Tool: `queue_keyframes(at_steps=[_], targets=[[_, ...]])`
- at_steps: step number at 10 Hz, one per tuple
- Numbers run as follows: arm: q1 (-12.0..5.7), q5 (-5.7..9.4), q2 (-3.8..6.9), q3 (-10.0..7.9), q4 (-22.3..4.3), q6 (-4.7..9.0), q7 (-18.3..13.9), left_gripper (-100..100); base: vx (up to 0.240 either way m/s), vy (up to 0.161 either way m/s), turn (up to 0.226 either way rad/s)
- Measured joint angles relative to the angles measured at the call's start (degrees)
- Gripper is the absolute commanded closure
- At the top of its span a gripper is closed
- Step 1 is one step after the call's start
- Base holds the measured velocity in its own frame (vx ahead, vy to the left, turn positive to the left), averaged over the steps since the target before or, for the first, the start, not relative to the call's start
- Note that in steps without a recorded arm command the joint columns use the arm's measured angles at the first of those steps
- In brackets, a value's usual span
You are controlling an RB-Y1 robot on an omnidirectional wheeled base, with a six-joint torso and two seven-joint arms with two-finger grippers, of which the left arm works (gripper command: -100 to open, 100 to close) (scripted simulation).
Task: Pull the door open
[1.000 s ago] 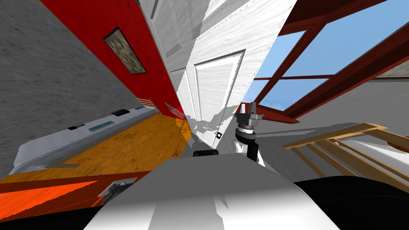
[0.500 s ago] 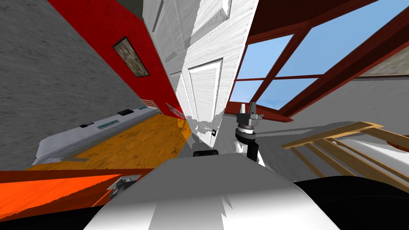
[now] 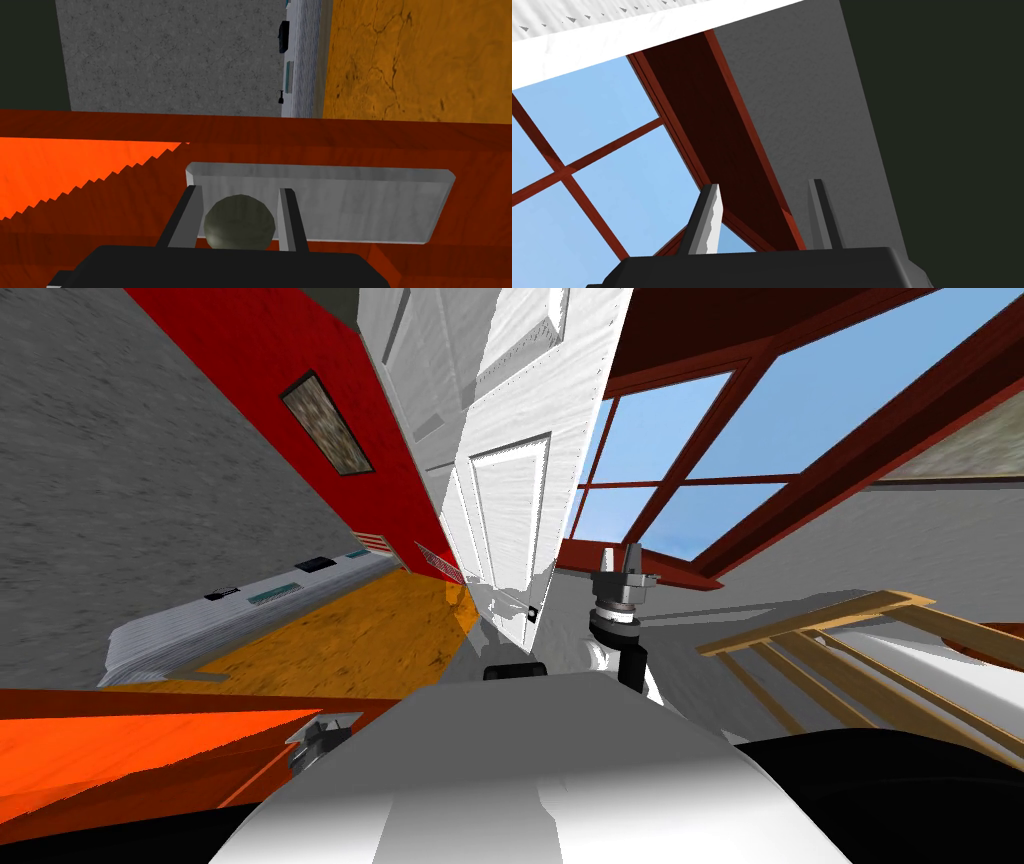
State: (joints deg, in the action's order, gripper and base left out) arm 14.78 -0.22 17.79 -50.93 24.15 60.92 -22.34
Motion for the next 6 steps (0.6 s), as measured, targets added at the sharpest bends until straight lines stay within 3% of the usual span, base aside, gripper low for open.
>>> queue_keyframes(at_steps=[2, 6], targets=[[-0.11, -0.69, -0.14, 1.00, 0.4, -0.01, -0.5, 100, -0.112, -0.050, -0.043], [0.08, -2.70, 0.27, 3.14, -0.2, 2.22, -2.0, 100, -0.207, -0.101, -0.051]])
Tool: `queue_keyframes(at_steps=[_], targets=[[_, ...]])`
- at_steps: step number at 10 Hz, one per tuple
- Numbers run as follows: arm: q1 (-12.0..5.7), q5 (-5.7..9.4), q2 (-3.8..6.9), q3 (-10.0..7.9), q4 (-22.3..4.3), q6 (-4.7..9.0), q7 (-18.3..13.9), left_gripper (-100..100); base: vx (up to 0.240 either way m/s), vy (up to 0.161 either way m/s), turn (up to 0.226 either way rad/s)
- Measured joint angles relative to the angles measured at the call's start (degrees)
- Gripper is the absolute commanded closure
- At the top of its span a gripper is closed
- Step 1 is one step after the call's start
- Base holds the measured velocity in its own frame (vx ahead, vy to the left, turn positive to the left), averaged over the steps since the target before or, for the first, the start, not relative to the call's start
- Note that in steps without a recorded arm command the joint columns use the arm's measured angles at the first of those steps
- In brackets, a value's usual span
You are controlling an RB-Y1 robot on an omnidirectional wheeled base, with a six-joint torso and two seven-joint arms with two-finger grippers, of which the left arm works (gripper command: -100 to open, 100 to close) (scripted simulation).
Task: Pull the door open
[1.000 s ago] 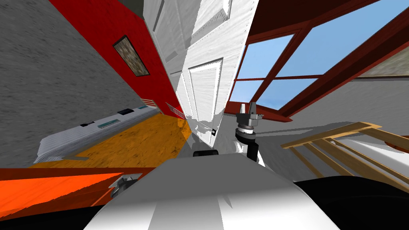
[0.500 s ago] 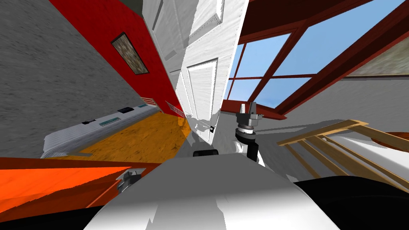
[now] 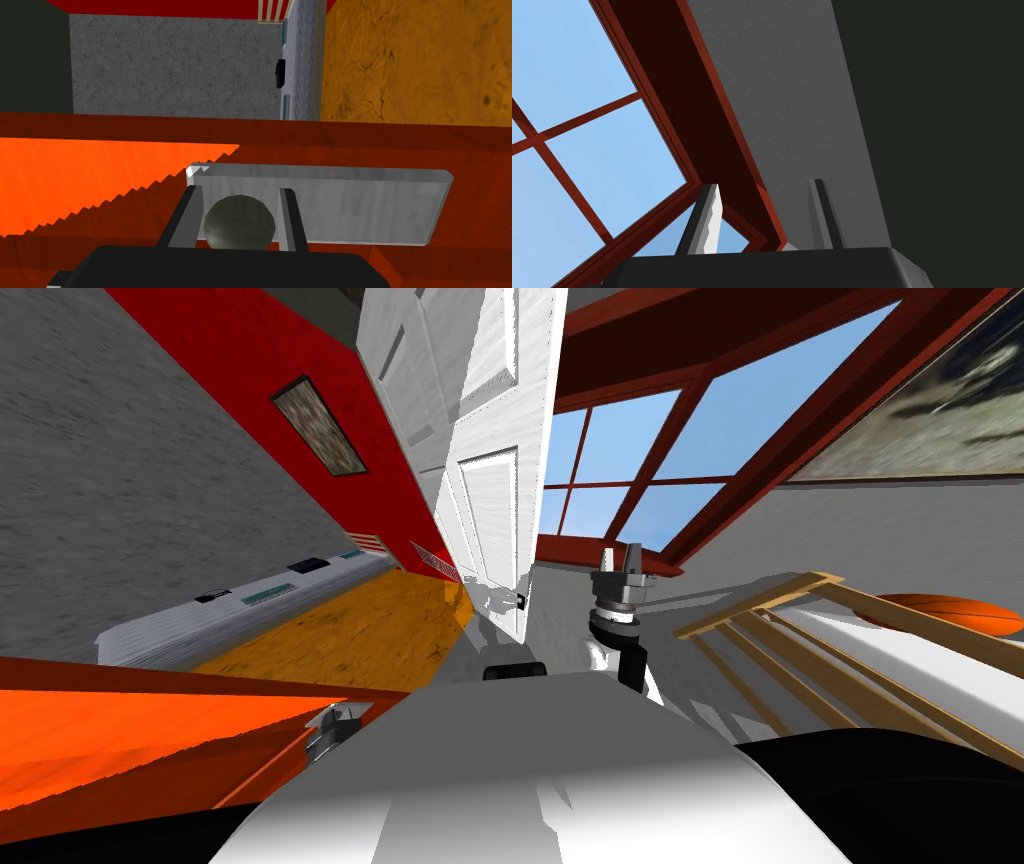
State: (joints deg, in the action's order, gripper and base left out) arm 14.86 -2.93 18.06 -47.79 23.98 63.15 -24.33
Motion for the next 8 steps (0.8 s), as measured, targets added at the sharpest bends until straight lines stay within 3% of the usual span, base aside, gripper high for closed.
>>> queue_keyframes(at_steps=[2, 4, 7, 8], targets=[[0.99, -1.07, -0.61, 1.10, 1.8, 0.22, -0.9, 100, -0.206, -0.124, -0.041], [1.30, -1.81, -0.79, 1.92, 1.6, 0.76, -1.5, 100, -0.128, -0.061, -0.038], [1.69, -3.68, -0.26, 3.27, 0.9, 3.49, -2.6, 100, -0.248, -0.098, -0.057], [2.43, -4.52, -0.68, 3.89, 1.7, 4.03, -3.2, 100, -0.235, -0.079, -0.053]])
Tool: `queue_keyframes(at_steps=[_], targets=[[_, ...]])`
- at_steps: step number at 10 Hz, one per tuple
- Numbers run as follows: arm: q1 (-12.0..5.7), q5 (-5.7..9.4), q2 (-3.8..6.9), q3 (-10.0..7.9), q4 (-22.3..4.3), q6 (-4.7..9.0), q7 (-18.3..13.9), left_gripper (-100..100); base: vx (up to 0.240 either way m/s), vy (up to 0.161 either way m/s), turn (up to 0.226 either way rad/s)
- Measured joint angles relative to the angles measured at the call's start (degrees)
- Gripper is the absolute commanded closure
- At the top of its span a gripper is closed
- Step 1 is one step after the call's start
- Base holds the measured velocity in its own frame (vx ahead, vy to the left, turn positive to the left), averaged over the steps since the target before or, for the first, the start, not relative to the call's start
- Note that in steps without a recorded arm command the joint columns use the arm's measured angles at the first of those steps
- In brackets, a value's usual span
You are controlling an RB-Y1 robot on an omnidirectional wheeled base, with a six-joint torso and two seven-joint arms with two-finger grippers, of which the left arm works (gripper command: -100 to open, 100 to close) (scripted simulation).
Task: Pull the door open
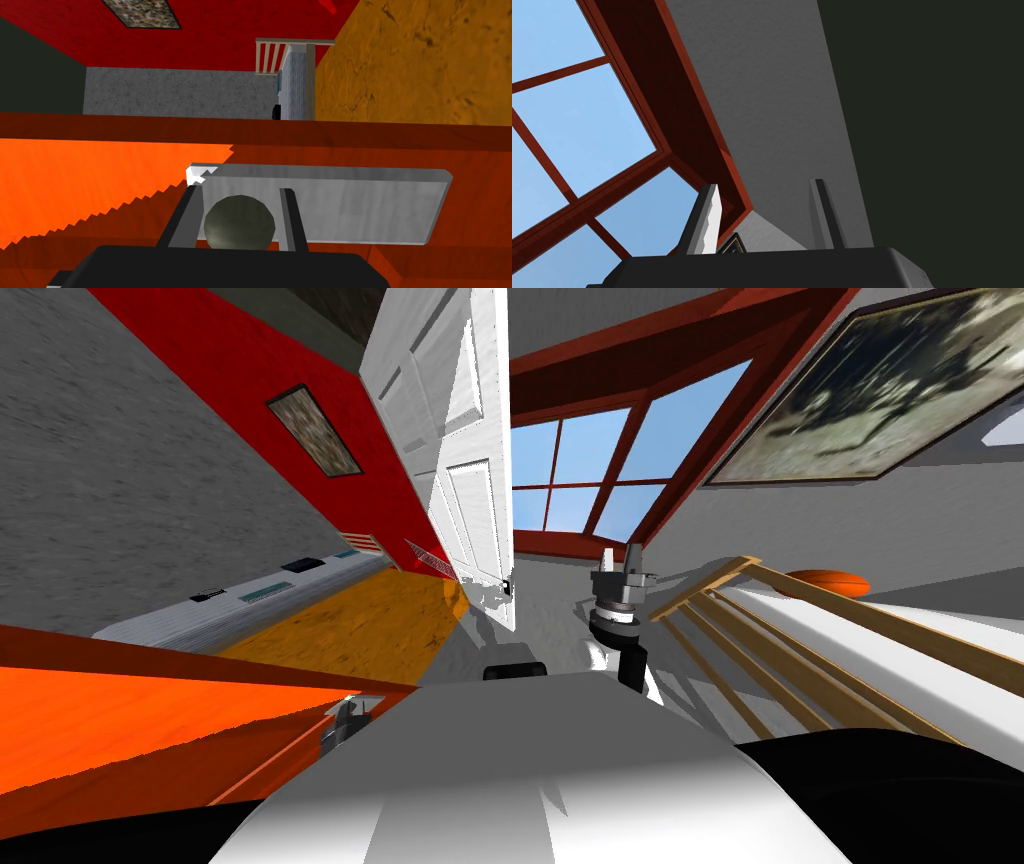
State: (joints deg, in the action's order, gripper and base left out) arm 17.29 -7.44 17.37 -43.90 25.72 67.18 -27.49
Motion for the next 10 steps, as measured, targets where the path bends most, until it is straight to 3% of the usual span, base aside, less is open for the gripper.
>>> queue_keyframes(at_steps=[1, 5, 7, 9, 10], targets=[[1.02, -0.78, -0.66, 0.59, 1.6, 0.16, -0.6, 100, -0.191, -0.093, -0.032], [1.89, -2.77, -0.90, 1.94, 1.5, 2.16, -1.7, 100, -0.149, -0.045, -0.034], [1.94, -3.96, -0.60, 2.42, 0.3, 4.66, -2.0, 100, -0.171, -0.037, -0.029], [3.83, -5.38, -1.52, 3.06, 3.1, 5.09, -2.9, 100, -0.185, -0.042, -0.025], [3.93, -5.95, -1.55, 3.30, 2.6, 5.96, -3.0, 100, -0.165, -0.030, -0.017]])
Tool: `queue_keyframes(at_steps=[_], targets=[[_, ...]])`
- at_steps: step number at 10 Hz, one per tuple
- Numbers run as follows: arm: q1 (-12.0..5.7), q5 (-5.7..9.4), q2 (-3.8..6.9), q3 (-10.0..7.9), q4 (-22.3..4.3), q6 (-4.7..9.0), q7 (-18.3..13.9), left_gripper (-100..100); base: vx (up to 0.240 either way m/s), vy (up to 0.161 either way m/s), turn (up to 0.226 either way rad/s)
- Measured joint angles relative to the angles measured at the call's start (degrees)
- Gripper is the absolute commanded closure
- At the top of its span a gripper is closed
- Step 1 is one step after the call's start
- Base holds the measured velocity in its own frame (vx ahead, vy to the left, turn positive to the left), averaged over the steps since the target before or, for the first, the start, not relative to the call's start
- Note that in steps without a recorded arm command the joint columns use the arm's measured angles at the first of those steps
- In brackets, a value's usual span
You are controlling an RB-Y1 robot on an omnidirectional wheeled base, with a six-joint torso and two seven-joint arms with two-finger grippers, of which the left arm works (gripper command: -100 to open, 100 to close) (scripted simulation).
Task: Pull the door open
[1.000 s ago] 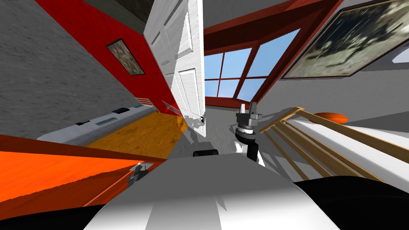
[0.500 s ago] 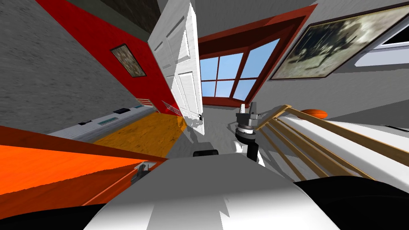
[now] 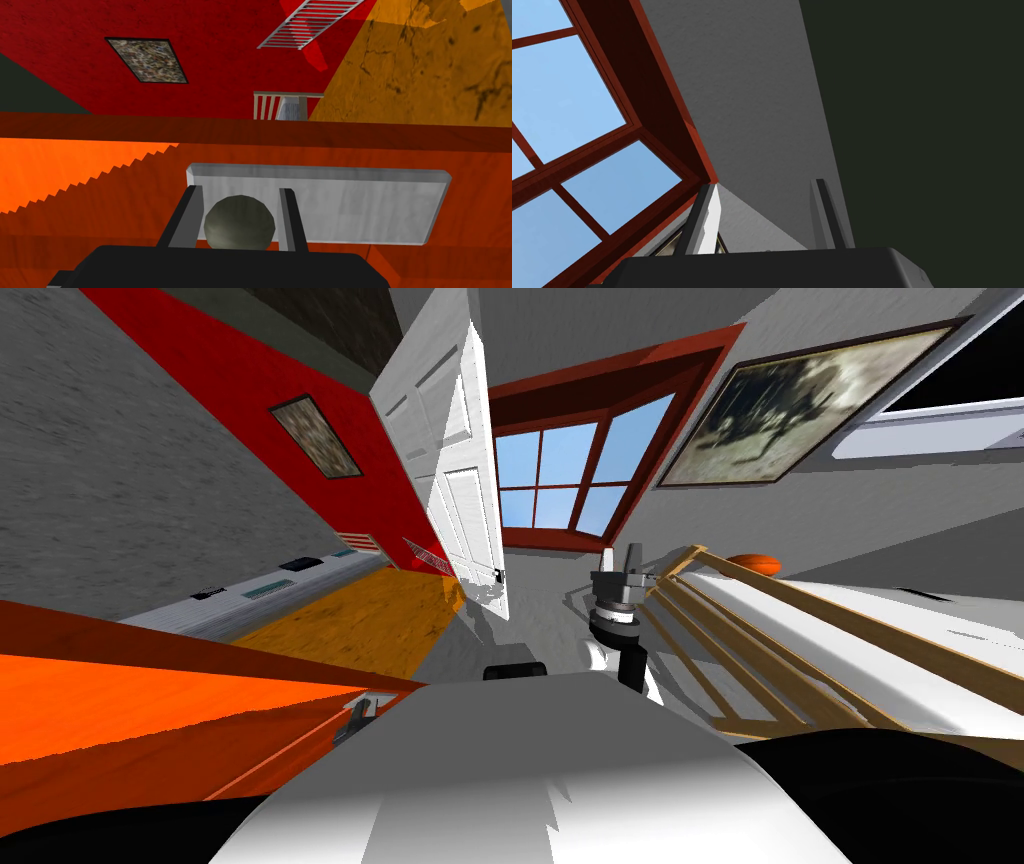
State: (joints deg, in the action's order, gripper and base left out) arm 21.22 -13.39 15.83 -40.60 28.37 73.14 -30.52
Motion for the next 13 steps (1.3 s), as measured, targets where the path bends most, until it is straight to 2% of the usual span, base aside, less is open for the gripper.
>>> queue_keyframes(at_steps=[3, 4, 5, 9, 11, 13], targets=[[1.20, -1.83, -0.54, 0.79, 0.5, 2.18, -0.6, 100, -0.144, -0.023, -0.024], [1.25, -2.01, -0.73, 0.97, 0.4, 2.34, -0.6, 100, -0.118, -0.016, -0.028], [1.91, -2.57, -1.19, 1.21, 1.7, 2.28, -0.8, 100, -0.188, -0.010, -0.039], [2.08, -5.06, -0.90, 2.22, -0.1, 6.37, -0.8, 100, -0.176, 0.001, -0.021], [2.96, -6.54, -1.31, 2.83, 0.6, 7.86, -1.1, 100, -0.212, -0.001, -0.023], [4.17, -7.82, -1.85, 3.36, 2.2, 8.53, -1.5, 100, -0.122, -0.010, -0.002]])
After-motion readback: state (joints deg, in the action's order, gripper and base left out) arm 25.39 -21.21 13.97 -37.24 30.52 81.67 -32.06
